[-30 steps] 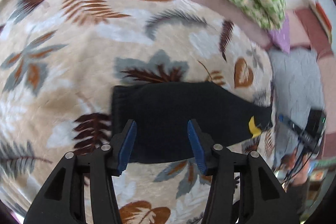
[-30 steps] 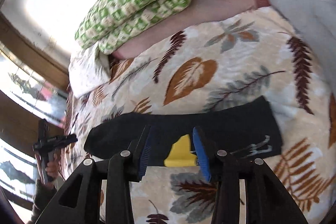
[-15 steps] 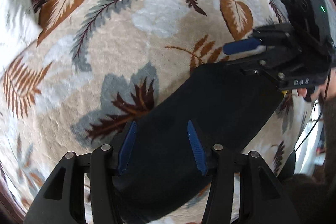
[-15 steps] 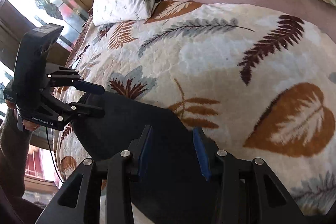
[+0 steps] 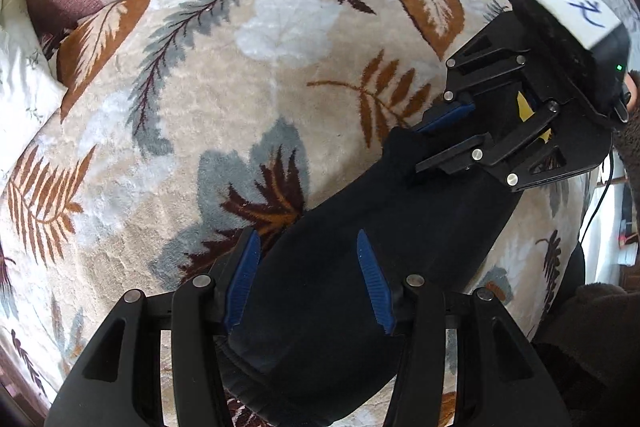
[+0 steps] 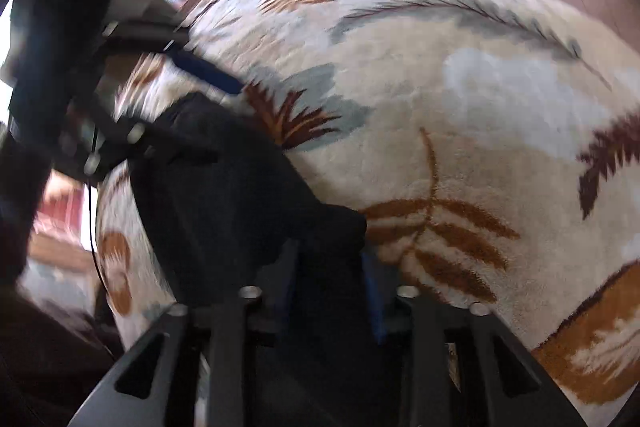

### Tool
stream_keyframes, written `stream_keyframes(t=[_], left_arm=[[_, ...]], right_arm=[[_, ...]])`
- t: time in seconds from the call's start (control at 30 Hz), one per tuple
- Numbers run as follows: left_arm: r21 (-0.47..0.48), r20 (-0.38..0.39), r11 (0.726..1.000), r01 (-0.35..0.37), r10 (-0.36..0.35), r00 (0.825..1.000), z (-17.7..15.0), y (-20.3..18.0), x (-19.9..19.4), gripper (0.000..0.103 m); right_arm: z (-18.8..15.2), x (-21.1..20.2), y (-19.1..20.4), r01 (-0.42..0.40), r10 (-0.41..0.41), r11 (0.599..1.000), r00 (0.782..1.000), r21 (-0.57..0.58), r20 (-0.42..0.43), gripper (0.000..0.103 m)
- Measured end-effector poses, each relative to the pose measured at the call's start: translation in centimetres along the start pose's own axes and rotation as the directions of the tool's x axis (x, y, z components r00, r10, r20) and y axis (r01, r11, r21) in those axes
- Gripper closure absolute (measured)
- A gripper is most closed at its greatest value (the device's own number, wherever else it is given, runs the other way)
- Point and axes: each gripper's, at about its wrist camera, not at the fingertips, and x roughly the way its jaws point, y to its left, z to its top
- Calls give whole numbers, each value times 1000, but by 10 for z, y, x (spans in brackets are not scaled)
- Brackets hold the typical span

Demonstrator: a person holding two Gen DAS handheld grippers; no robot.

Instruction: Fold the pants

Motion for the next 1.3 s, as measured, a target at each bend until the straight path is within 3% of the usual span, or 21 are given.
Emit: stream_keyframes(t=[0.1,0.2,0.4,0.57,0.63,0.73,0.87,0.97,1.1,1.2,1.27,1.3], left_arm=[[64,17,998,13,-14,1000,3,-16,-5,54],[154,7,988,-2,1,1000,5,-34,-2,54],[231,-79,968,-97,118,990,18,-49,42,54],[156,-11,984,-83,86,996,25,-43,46,55],[121,17,990,-79,77,997,24,-40,44,78],[151,75,981,-124,113,991,17,-46,33,89],[103,133,978,-182,168,977,24,-42,24,89],[52,102,974,-222,216,971,34,-38,40,89],[89,77,945,-315,309,948,40,-48,59,89],[32,75,959,-282,279,957,40,-41,52,84],[-31,66,966,-258,259,964,36,-31,38,81],[-67,72,970,-236,240,968,30,-26,30,81]], right_arm=[[-7,-11,15,61,-59,996,998,-69,34,84],[-13,-21,21,74,-69,993,996,-90,61,85],[-11,-23,29,112,-104,987,991,-112,80,85],[-10,-23,32,132,-122,982,989,-138,81,87],[-9,-23,33,138,-127,980,988,-143,84,87],[-10,-24,31,149,-136,979,986,-141,102,88],[-10,-31,28,186,-167,975,973,-121,157,89],[-6,-35,16,184,-168,981,967,-68,190,89],[-6,-17,0,193,-190,981,967,-2,171,89],[-4,-3,-10,214,-218,976,964,47,153,84],[-4,-9,-14,233,-245,969,954,86,171,67],[-4,-14,-16,223,-240,968,956,114,170,67]])
